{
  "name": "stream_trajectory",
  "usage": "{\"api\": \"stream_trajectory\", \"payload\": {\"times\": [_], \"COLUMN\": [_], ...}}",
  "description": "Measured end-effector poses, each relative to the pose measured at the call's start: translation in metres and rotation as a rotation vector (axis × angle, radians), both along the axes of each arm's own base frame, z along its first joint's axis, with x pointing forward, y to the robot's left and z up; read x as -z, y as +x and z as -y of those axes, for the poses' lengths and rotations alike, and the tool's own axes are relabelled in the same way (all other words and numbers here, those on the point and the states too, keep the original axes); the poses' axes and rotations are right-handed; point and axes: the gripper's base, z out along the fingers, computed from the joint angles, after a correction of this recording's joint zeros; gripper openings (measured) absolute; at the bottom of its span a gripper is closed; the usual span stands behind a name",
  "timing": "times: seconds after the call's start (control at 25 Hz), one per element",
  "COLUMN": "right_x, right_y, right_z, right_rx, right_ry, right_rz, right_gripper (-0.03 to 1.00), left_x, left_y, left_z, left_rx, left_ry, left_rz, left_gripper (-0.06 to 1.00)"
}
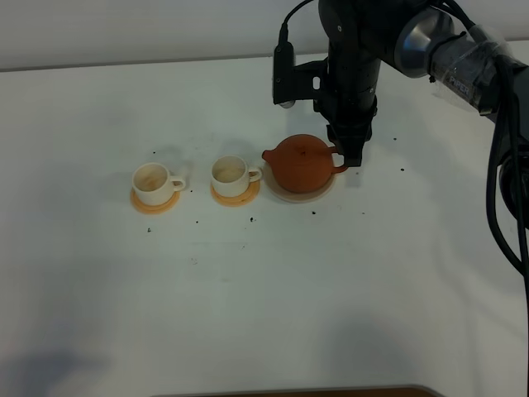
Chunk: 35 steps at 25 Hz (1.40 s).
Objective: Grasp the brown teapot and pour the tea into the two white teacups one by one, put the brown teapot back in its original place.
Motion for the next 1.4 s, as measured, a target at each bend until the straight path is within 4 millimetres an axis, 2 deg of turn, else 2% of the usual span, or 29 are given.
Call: {"api": "stream_trajectory", "payload": {"times": [0.56, 0.8, 1.16, 1.4], "right_x": [0.0, 0.0, 0.013, 0.014], "right_y": [0.0, -0.007, -0.007, -0.008], "right_z": [0.0, -0.008, -0.01, -0.011], "right_rx": [-0.065, -0.09, -0.09, -0.089], "right_ry": [-0.013, -0.01, -0.014, -0.011], "right_rz": [0.004, 0.001, -0.032, -0.038], "right_gripper": [0.38, 0.38, 0.38, 0.38], "left_x": [0.0, 0.0, 0.0, 0.0], "left_y": [0.0, 0.0, 0.0, 0.0], "left_z": [0.0, 0.0, 0.0, 0.0], "left_rx": [0.0, 0.0, 0.0, 0.0], "left_ry": [0.0, 0.0, 0.0, -0.001], "left_rz": [0.0, 0.0, 0.0, 0.0], "left_gripper": [0.28, 0.28, 0.28, 0.28]}}
